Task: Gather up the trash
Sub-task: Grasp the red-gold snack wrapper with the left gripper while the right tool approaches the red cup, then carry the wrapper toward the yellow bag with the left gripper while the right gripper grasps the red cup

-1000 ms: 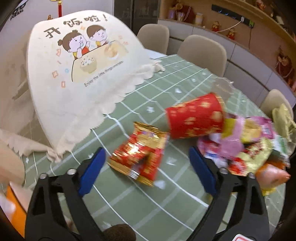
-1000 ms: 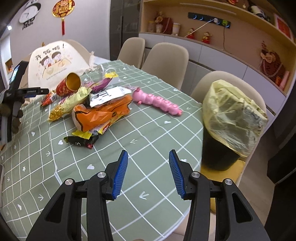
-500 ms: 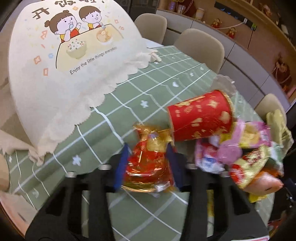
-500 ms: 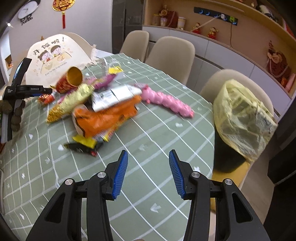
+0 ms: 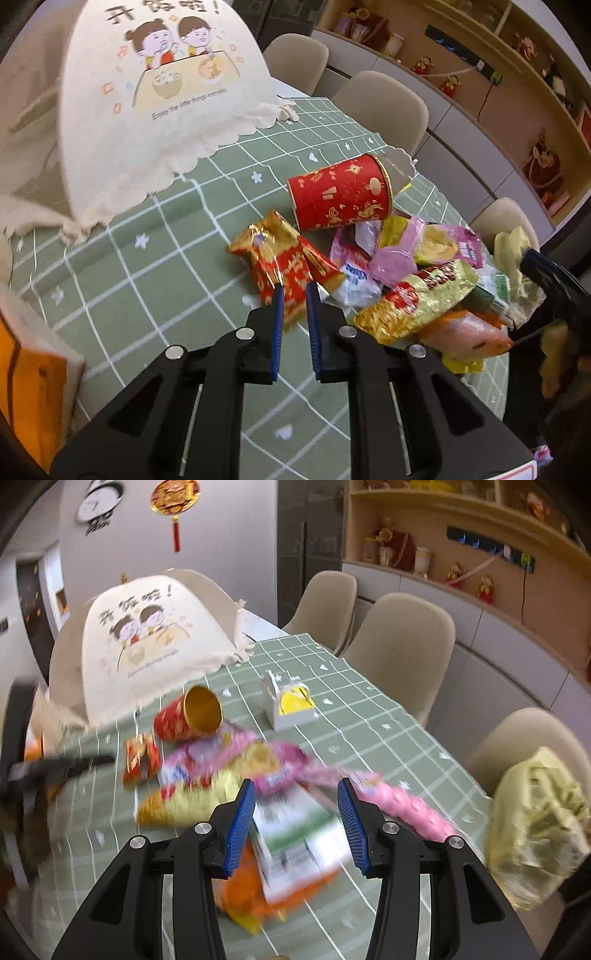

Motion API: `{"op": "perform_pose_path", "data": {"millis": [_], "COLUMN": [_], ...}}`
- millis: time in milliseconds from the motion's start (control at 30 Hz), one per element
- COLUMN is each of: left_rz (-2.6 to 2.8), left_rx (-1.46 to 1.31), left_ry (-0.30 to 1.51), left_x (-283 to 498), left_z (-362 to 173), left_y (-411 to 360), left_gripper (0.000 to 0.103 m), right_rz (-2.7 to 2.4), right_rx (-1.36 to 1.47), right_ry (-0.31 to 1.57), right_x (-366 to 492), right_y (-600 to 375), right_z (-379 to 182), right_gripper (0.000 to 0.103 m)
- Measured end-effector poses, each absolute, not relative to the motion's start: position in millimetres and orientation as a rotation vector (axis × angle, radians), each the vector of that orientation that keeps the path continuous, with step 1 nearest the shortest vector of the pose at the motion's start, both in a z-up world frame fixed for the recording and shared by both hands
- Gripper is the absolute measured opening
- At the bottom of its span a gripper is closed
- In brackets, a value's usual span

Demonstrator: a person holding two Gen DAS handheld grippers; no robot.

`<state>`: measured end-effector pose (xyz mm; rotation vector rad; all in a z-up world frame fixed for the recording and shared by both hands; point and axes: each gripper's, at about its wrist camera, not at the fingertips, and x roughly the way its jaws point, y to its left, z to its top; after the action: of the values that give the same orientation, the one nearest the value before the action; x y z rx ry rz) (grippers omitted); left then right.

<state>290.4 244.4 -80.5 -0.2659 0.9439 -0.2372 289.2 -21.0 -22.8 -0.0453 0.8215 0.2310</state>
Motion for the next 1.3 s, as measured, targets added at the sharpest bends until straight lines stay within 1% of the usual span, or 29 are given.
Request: {"op": "perform_pose_path", "data": {"millis": [33, 100, 133, 200, 300, 400, 433, 467, 500, 667, 833, 867, 900, 967, 1133, 1167, 1200, 1233, 1300], "left_rz": [-0.230, -0.184, -0.155, -0.102, -0.067, -0.038, -0.021, -0.016, -0.020, -0.062, -0.101, -0.104, -0.106, -0.098, -0.067, -0.065, -0.062, -0.060, -0.053], "left_rx": [-0.274, -0.291, -0.301, -0.339, -0.444, -0.392, -0.369, -0.354, -0.352, -0.314, -0.341, -0.344, -0.347, -0.346, -0.366, -0.367, -0.365, -0.362, -0.362], "left_ry": [0.939, 0.915, 0.897, 0.893, 0.927, 0.952, 0.959, 0.973, 0.975, 0.964, 0.956, 0.950, 0.944, 0.934, 0.931, 0.930, 0.929, 0.928, 0.929], "left_x": [289.1, 286.9, 288.3, 295.3, 311.5, 331.0, 334.0, 338.4, 339.5, 326.6, 300.6, 297.1, 293.8, 287.5, 270.6, 269.6, 267.9, 267.4, 268.3], "left_z": [-80.6, -79.7, -79.9, -83.8, -97.0, -105.8, -107.6, -109.9, -109.6, -97.5, -86.1, -84.0, -82.2, -80.4, -79.2, -79.4, -78.7, -78.3, -77.7], "left_y": [245.0, 246.3, 246.3, 247.7, 247.5, 233.2, 230.2, 227.6, 227.4, 234.3, 248.1, 249.4, 250.6, 252.5, 257.9, 258.2, 257.8, 258.0, 259.9], "left_gripper": [0.016, 0.041, 0.045, 0.048, 0.048, 0.048, 0.044, 0.029, 0.021, 0.015, 0.015, 0.015, 0.015, 0.016, 0.017, 0.017, 0.017, 0.018, 0.018], "right_rz": [0.264, 0.319, 0.350, 0.379, 0.396, 0.401, 0.403, 0.410, 0.429, 0.488, 0.511, 0.513, 0.529, 0.563, 0.538, 0.538, 0.547, 0.554, 0.615], "right_rx": [-0.034, -0.064, -0.088, -0.120, -0.101, -0.100, -0.096, -0.085, -0.059, 0.002, -0.070, -0.093, -0.101, -0.075, -0.080, -0.092, -0.111, -0.120, -0.138], "right_ry": [0.812, 0.794, 0.789, 0.768, 0.766, 0.771, 0.780, 0.792, 0.816, 0.890, 0.926, 0.938, 0.962, 1.014, 0.918, 0.906, 0.883, 0.883, 0.927], "right_x": [298.9, 313.2, 321.9, 334.0, 346.5, 352.3, 354.0, 355.4, 359.6, 377.7, 402.6, 407.0, 410.9, 414.6, 415.6, 419.3, 427.2, 432.2, 455.0], "right_y": [-14.2, 3.1, 12.1, 23.0, 24.1, 26.3, 27.8, 29.7, 34.4, 70.9, 112.1, 116.9, 119.9, 117.7, 96.9, 94.9, 93.8, 93.7, 99.9], "right_z": [-20.6, -17.0, -14.9, -9.9, -5.5, -7.0, -9.8, -12.8, -17.4, -40.4, -65.7, -70.4, -75.1, -79.8, -57.2, -53.5, -47.9, -45.4, -42.7], "right_gripper": [0.044, 0.044, 0.044, 0.044, 0.044, 0.044, 0.044, 0.044, 0.044, 0.044, 0.044, 0.041, 0.032, 0.024, 0.024, 0.026, 0.032, 0.035, 0.037]}}
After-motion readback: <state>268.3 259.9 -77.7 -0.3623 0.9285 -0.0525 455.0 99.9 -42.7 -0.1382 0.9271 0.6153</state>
